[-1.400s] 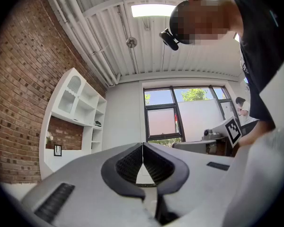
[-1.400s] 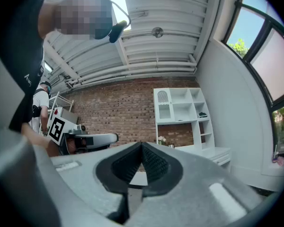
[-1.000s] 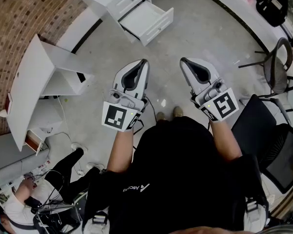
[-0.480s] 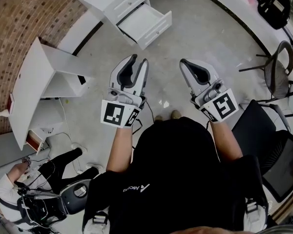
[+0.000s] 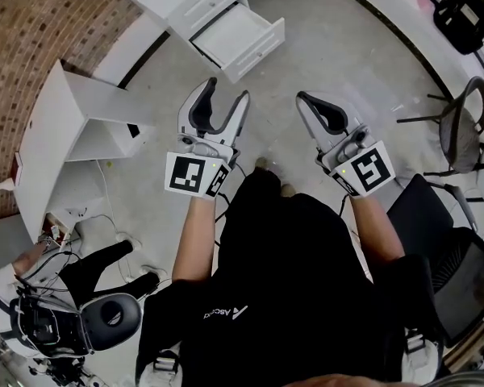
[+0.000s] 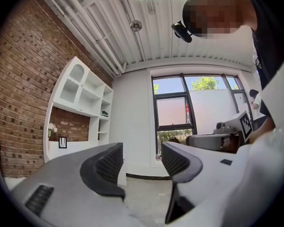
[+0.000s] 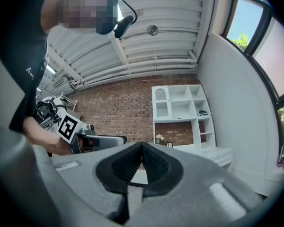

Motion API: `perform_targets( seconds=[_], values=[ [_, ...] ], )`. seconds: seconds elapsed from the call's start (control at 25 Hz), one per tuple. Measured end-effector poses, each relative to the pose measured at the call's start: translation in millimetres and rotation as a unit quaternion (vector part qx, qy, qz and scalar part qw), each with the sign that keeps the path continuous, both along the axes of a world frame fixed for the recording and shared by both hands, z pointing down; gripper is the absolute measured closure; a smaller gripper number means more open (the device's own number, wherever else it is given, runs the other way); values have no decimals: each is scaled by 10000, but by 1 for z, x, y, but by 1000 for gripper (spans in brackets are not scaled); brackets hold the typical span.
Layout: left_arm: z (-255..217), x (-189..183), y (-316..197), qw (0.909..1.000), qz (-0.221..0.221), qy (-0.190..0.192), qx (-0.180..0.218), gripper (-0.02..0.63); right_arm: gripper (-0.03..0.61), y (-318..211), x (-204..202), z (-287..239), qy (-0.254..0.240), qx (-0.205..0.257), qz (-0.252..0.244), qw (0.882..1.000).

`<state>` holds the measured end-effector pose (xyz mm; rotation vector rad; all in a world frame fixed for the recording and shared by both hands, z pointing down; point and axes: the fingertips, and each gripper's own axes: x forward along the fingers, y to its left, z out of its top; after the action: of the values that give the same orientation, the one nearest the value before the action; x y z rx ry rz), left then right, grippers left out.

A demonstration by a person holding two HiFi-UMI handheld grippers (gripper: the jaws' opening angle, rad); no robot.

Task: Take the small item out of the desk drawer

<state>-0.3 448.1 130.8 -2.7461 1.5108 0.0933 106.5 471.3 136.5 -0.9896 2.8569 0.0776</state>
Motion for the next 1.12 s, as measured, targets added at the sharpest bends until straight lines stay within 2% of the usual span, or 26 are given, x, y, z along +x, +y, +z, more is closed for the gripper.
perform_targets(
  seconds=[0.32,0.76,1.12],
  values=[
    [37,-19,-92,9997,120,-112,-161,341,577,-95,-20,19,221,-55,83,9997],
    [101,-68,-261,9967,536,-301,-530,333,577,-274,-74,61,557,-469,258,9970],
    [149,-76,-366,9904,836,-562,-946,289,577,-383,-88,101,704,-766,364,9939]
  ],
)
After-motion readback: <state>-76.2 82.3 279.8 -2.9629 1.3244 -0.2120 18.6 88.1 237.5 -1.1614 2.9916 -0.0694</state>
